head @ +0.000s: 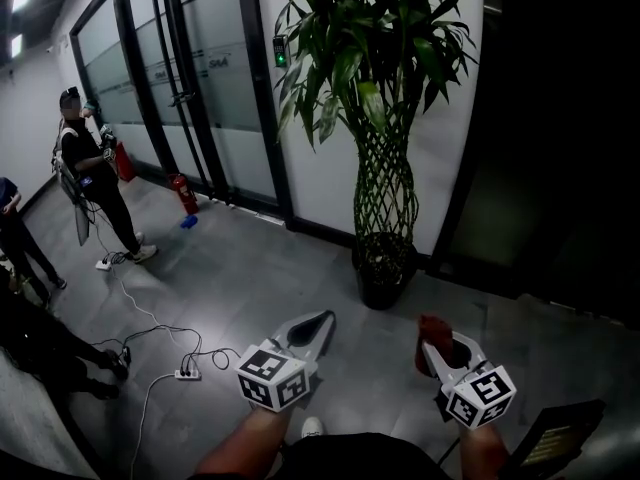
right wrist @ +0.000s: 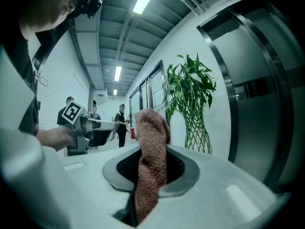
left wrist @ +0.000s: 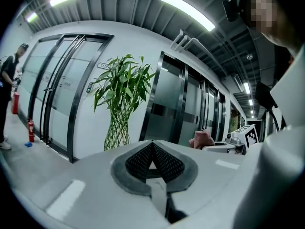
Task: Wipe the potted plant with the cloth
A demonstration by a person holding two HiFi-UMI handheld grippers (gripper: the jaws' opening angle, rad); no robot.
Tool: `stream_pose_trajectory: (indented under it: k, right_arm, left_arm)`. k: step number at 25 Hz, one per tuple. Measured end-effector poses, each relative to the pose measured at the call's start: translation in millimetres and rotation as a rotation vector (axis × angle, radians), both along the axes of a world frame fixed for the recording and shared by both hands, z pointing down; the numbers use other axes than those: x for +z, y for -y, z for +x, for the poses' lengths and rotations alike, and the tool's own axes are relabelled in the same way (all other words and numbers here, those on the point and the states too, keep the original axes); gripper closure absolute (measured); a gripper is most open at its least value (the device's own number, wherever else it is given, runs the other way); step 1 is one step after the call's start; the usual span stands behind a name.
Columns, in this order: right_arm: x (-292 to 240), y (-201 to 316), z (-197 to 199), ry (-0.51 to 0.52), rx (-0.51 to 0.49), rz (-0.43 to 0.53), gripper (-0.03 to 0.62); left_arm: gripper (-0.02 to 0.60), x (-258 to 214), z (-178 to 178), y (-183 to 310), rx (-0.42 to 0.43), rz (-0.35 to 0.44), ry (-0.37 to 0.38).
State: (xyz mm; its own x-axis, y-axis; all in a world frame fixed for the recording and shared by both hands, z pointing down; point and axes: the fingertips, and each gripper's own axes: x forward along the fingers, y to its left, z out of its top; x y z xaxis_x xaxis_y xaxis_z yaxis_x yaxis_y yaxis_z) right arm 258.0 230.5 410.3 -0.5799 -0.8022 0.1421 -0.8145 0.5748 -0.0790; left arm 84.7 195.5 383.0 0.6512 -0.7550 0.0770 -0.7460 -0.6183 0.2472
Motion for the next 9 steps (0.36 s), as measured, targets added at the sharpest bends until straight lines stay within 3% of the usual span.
stream_pose_trajectory:
  k: [9]
  right_arm:
    - [3.4,-3.2,-2.0,0.008,0.015,-0.005,0.536]
  left_arm:
    - [0.565,-2.0,0.5,-0.8,0.014,0.007,0.002]
